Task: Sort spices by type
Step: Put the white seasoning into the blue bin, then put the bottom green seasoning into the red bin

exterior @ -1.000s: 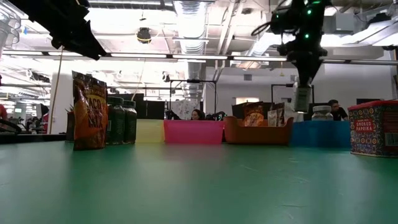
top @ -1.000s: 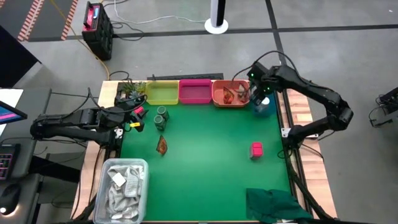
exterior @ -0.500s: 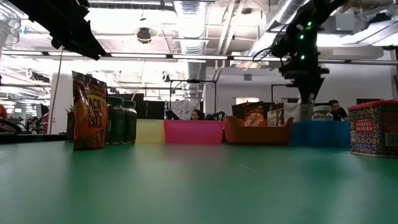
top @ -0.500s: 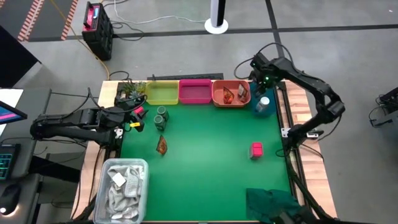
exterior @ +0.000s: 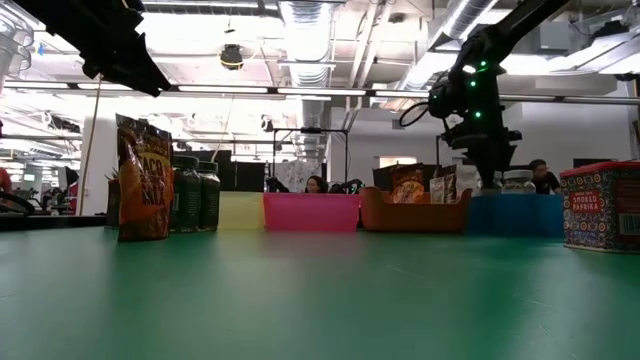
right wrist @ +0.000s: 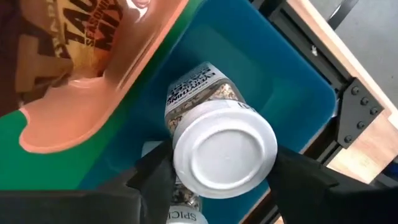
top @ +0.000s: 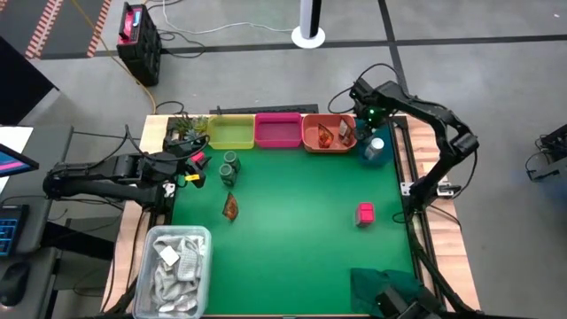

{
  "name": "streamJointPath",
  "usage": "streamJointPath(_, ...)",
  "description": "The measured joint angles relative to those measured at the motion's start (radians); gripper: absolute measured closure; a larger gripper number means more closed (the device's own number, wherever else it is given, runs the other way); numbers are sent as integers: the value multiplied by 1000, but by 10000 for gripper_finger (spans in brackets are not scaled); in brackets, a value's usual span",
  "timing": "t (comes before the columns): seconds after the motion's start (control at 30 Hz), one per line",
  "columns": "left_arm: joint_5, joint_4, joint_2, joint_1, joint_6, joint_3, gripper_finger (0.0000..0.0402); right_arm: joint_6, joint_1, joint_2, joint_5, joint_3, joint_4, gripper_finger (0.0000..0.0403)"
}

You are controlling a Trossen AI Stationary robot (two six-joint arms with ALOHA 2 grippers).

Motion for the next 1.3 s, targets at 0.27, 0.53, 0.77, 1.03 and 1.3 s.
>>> streamJointPath(0.27, 0, 0, 0, 0, 0, 0, 178, -6, 0, -4, 2, 0, -11, 137)
streamJointPath(0.53, 0, 0, 0, 0, 0, 0, 178, -29, 2, -7, 2, 0, -63, 136)
streamJointPath(0.77, 0, 0, 0, 0, -1, 0, 178, -41, 3, -7, 4, 4, -125, 136)
streamJointPath(1.03, 0, 0, 0, 0, -3, 0, 178, -18, 53, -38, 7, 115, -169, 136)
streamJointPath(1.3, 0, 0, 0, 0, -3, 0, 178, -20, 221, -161, -25, 189, -77, 137)
